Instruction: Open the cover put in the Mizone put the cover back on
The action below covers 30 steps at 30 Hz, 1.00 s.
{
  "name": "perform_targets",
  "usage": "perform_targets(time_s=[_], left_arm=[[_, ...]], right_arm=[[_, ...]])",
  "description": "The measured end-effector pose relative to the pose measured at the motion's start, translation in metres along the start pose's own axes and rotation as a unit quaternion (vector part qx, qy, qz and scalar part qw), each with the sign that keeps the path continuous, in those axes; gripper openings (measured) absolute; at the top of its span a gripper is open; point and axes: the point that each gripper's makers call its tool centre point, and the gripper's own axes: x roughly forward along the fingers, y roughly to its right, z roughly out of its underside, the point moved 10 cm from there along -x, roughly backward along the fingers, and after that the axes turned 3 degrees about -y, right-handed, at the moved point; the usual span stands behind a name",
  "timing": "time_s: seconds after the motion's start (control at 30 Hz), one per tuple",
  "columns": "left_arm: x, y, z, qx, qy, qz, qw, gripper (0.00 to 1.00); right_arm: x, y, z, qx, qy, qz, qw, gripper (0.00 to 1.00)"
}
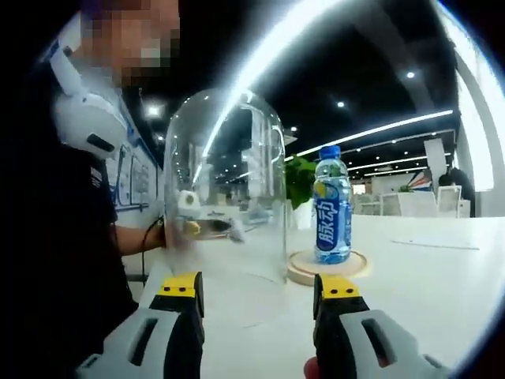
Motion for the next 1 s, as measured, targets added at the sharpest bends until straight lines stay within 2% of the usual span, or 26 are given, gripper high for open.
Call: perform_targets(time_s=[0.1,0.17,0.27,0.3,0.33,0.43,0.63,0.73,1.0], left_arm=[[0.006,0.008,0.003,0.006,-0.016,0.019,0.9997,0.45],[0.010,0.011,0.006,0.019,-0.029,0.021,0.9992,0.47],[0.016,0.012,0.006,0.018,-0.029,0.019,0.9992,0.50],[0.017,0.012,0.006,0.017,-0.028,0.020,0.9993,0.50],[0.019,0.013,0.006,0.017,-0.028,0.023,0.9992,0.50],[0.025,0.016,0.006,0.019,-0.032,0.031,0.9988,0.50],[0.035,0.020,0.002,0.021,-0.045,0.055,0.9973,0.52],[0.037,0.021,0.000,0.029,-0.049,0.065,0.9963,0.52],[0.046,0.020,-0.005,0.023,-0.053,0.090,0.9943,0.56]], right_arm=[[0.003,-0.003,0.000,-0.001,-0.003,-0.010,0.9999,0.55],[0.004,-0.003,0.001,-0.002,-0.009,-0.010,0.9999,0.56],[0.006,-0.006,0.001,-0.002,-0.013,-0.022,0.9997,0.58],[0.006,-0.008,0.001,0.001,-0.012,-0.033,0.9994,0.60],[0.008,-0.013,0.001,0.023,-0.010,-0.057,0.9980,0.62],[0.013,-0.018,0.000,0.034,-0.018,-0.095,0.9947,0.66],[0.035,-0.011,-0.003,0.026,-0.043,-0.096,0.9941,0.68],[0.040,-0.007,-0.010,0.025,-0.038,-0.098,0.9941,0.71],[0.049,0.000,-0.021,0.017,-0.028,-0.107,0.9937,0.71]])
